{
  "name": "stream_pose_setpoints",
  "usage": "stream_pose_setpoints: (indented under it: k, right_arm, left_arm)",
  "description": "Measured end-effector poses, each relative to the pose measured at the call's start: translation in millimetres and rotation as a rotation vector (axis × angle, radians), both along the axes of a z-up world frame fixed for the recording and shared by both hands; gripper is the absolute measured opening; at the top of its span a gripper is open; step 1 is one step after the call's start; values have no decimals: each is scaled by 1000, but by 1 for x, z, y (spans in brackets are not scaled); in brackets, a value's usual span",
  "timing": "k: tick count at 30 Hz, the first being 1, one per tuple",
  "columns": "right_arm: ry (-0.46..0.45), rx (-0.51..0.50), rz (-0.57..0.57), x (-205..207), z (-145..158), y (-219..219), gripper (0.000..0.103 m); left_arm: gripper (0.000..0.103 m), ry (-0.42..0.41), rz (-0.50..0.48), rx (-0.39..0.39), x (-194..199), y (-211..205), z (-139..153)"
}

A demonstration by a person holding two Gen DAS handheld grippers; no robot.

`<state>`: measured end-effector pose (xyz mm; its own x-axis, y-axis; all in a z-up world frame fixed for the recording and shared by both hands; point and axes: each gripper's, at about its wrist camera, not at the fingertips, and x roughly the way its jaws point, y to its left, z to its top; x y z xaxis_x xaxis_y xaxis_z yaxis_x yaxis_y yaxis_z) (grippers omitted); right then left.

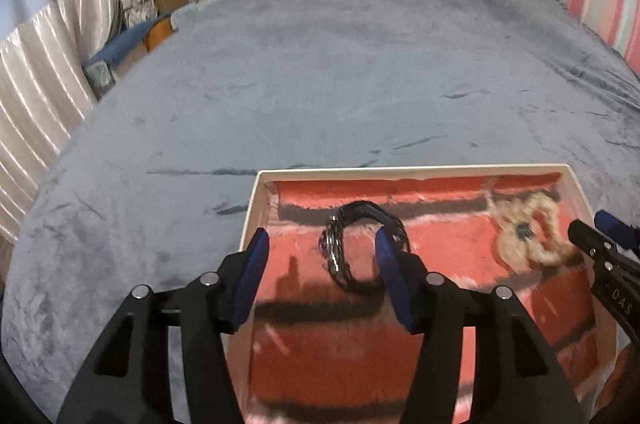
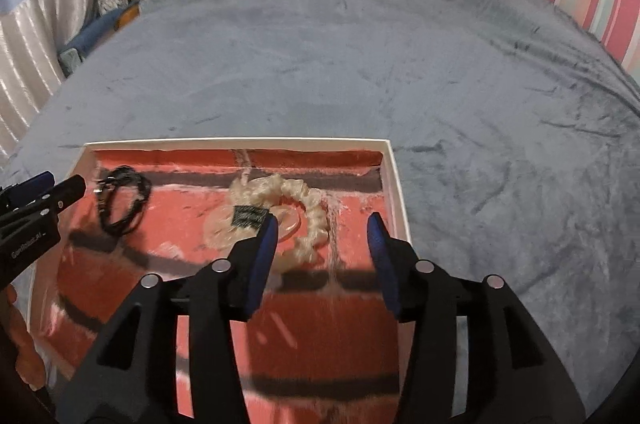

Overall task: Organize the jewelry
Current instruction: 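Carry both items into the brick-lined tray and open both tools to release, then move both tools back toward the remaining jewelry on the bed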

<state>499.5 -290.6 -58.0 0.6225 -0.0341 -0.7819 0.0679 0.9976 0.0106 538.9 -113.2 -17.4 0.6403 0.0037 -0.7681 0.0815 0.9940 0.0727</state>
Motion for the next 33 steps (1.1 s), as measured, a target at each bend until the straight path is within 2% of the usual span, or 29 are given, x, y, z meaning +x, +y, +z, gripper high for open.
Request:
stream_pose_setpoints:
  k: [3,5,8,13,17,26,33]
  right_arm:
    - [-67,8,25,-31,19,4,59]
    - [-100,14,35,-50,29,7,64]
    - [-149,24,56,-83,45,12,72]
    - [-230,53,59,-146,70,14,87]
    - [-282,61,55,-197,85,18,99]
    - [-354,38,59,-292,90,39,99]
    - [-365,-17,35,-336,68,58,99]
  left_arm:
    - [57,-51,-17,-7,-31,5,22]
    - [68,-74,-18,-21,-54,12,37]
    - [77,-117,-32,-45,-92,28,59]
    - [85,-200,-53,0,-155,42,88]
    - [94,-255,-69,2,-208,65,105]
    - [99,-335,-39,-2,-293,117,112]
    - [99,-311,-27,-35,-333,142,81]
